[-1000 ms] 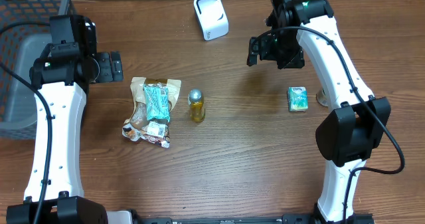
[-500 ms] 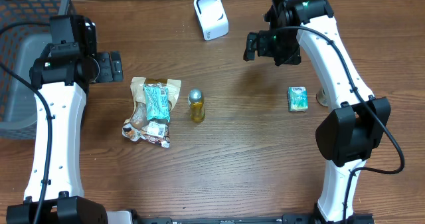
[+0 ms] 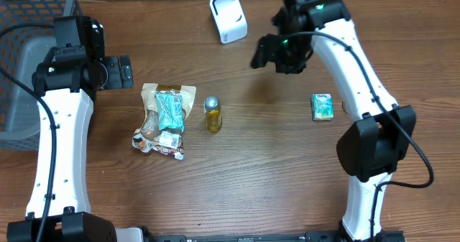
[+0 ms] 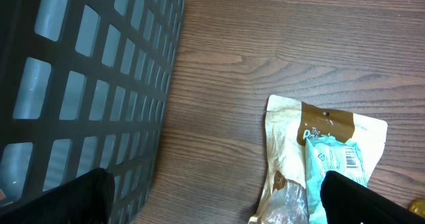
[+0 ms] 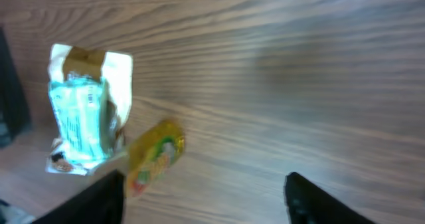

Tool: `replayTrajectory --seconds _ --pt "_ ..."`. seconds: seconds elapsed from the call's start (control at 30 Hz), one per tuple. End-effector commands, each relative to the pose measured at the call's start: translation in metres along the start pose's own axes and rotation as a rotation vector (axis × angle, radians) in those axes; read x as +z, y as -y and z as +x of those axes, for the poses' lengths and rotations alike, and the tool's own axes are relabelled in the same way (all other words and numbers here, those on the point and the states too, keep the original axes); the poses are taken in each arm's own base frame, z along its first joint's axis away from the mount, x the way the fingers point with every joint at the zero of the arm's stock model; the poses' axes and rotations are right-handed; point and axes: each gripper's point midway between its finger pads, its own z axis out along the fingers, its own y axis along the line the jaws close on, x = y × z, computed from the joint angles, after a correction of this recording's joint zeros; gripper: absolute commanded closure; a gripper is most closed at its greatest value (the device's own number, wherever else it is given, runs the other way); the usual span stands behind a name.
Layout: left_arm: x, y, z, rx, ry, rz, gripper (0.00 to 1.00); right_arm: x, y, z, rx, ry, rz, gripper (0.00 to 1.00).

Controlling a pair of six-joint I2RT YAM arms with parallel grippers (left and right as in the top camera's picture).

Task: Scan the item barcode
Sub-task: 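Move the right gripper down onto the yellow oil bottle and close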

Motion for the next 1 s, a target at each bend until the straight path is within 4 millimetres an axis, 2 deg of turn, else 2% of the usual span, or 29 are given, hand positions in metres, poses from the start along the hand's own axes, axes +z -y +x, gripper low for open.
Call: replayTrajectory --seconds 0.0,0.1,0.2,0.27,0.37,0.43,0.63,0.73,0.97 --pt "-0.011 0.0 -0.01 0.018 0.042 -0.002 0.0 0.001 -0.027 0.013 -0.005 0.016 0.032 0.23" --pt "-0.011 0.0 -0.01 0.018 0.042 -0.002 0.0 0.005 -0.034 0.017 0.018 0.054 0.118 0.23" --pt "-0.011 0.0 -0.01 0.018 0.042 -0.002 0.0 0.002 -0.059 0.026 -0.014 0.073 0.106 0.23" --pt "-0.011 0.0 -0.01 0.018 0.042 -0.002 0.01 -0.003 -0.075 0.034 -0.016 0.115 0.139 0.17" --pt "-0.011 0.0 -0.01 0.018 0.042 -0.002 0.0 0.001 -0.089 0.047 -0.043 0.119 0.164 0.12" --pt "-0.011 0.0 -0.01 0.018 0.042 -0.002 0.0 0.005 -0.097 0.056 -0.069 0.11 0.165 0.0" --pt "-0.011 0.0 -0.01 0.018 0.042 -0.002 0.01 0.01 -0.112 0.066 -0.102 0.098 0.143 0.0" --pt "-0.011 0.0 -0.01 0.018 0.042 -0.002 0.0 0.011 -0.11 0.068 -0.088 0.088 0.148 0.17" --pt "-0.011 0.0 -0.01 0.018 0.042 -0.002 0.01 0.031 -0.1 0.071 -0.021 0.078 0.176 0.18"
